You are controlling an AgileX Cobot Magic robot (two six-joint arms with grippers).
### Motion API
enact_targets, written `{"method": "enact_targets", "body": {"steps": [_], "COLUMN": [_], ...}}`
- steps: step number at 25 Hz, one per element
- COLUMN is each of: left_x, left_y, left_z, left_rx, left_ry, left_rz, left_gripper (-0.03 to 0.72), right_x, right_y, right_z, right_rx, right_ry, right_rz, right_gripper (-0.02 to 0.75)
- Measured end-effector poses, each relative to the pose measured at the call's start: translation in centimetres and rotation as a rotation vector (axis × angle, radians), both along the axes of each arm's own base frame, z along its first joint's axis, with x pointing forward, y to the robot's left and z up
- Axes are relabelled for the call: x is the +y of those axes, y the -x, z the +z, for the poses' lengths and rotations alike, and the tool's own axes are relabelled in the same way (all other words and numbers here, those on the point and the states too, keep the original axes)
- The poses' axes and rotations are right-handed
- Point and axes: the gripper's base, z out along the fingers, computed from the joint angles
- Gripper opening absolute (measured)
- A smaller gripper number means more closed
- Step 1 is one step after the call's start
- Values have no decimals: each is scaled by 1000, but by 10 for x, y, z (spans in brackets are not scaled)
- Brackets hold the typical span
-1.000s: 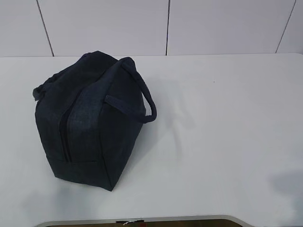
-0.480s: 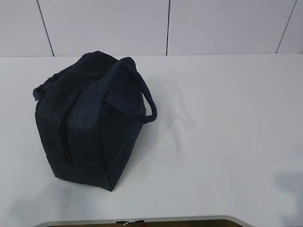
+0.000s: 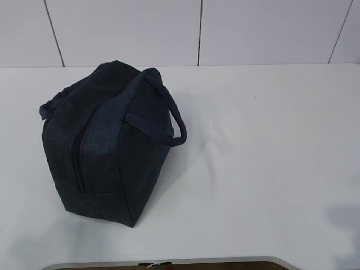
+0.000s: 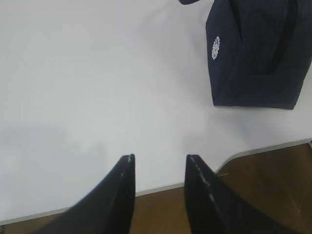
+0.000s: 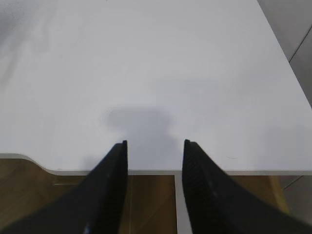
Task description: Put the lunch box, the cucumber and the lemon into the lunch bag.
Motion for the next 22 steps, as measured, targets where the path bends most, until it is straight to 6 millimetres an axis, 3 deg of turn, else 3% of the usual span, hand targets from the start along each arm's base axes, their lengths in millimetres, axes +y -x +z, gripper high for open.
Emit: {"method": "enact_targets", "body": {"steps": [22], "left_x": [0], "left_y": [0], "left_z": [0], "left_rx": [0], "left_ry": [1], "left_rz": [-1], "left_gripper": [242], "right_x": [6], "right_y": [0], "right_z": [-1], "right_rx": [9], "right_ry": [43], "right_rz": [104], "right_gripper": [321]}}
